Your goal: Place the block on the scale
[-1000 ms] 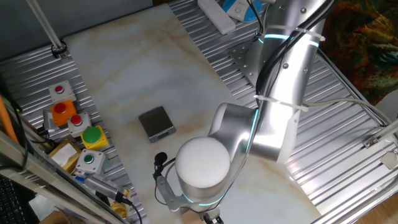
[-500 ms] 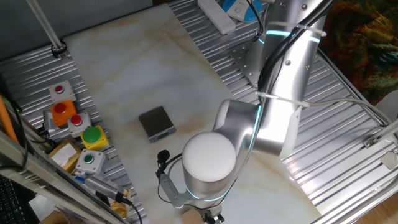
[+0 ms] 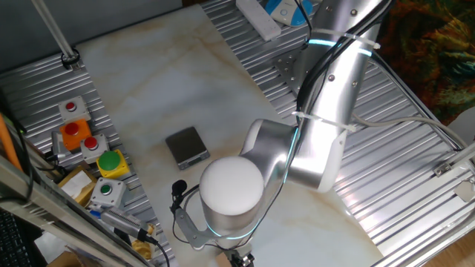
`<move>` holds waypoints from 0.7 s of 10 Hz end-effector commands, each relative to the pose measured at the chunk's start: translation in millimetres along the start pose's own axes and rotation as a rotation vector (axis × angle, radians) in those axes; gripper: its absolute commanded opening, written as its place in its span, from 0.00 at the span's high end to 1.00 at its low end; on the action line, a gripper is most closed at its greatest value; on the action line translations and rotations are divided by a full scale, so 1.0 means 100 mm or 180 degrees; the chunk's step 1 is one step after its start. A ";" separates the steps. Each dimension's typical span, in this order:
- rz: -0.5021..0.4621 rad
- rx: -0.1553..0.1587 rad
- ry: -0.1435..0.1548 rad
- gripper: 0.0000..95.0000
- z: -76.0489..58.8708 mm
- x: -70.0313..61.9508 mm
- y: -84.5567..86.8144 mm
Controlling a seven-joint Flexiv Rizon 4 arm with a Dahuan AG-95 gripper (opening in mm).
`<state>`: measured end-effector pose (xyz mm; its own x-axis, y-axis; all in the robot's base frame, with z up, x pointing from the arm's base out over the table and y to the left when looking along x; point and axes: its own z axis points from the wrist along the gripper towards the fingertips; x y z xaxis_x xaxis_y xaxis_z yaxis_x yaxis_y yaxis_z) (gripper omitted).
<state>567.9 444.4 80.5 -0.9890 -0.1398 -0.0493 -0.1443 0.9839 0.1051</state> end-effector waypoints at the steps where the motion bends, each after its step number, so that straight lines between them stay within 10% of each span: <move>1: -0.0021 -0.0002 -0.0012 0.00 0.03 0.01 -0.02; 7: -0.0120 0.0007 -0.0071 0.00 0.37 0.00 -0.08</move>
<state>570.3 440.5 41.6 -0.9821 -0.1735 -0.0732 -0.1803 0.9786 0.0989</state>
